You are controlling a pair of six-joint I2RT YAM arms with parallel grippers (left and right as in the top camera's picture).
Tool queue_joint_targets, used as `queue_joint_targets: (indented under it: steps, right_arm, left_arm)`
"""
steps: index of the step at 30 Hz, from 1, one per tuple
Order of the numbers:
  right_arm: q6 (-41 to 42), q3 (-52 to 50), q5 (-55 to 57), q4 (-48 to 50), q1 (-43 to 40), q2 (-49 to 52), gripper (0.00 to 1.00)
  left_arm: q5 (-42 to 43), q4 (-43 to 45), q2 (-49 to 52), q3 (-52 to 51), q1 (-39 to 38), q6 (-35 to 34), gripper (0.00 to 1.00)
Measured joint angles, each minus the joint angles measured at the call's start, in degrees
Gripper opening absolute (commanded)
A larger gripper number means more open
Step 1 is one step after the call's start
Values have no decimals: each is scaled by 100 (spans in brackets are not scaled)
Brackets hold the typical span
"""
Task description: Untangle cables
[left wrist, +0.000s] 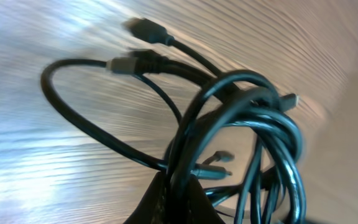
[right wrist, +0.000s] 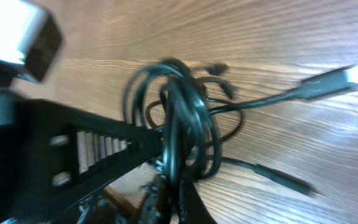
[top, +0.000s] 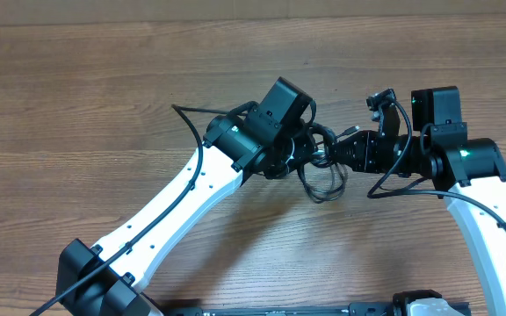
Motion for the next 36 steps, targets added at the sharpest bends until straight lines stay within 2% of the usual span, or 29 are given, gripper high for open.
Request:
queue_joint_targets:
  steps: [7,12,13,17,20,26,36]
  right_arm:
    - [-7,0,-476,92,9,-9,4]
    - [-4,0,-479,52,9,-9,4]
    - [-2,0,-407,13,7,-9,16]
    - [-11,0,-72,-125,9,-9,45]
    - [-15,0,262,-238,7,-9,54]
    - [-66,0,765,-343,9,-9,53]
    - [-116,0,975,-264,7,-9,47]
  left_arm:
    - [-551,-544,55,-39,22,-1021,4]
    - [-629,-518,55,-39,22,-1060,4]
    - [-632,-476,55,-39,22,-942,4]
    - [-616,-72,55,-44,22,-61,4]
    - [-409,260,55,-44,26,846,4]
    - [275,588,55,-44,26,2295,4]
    - [1165,879,55,-44,28,3195,4]
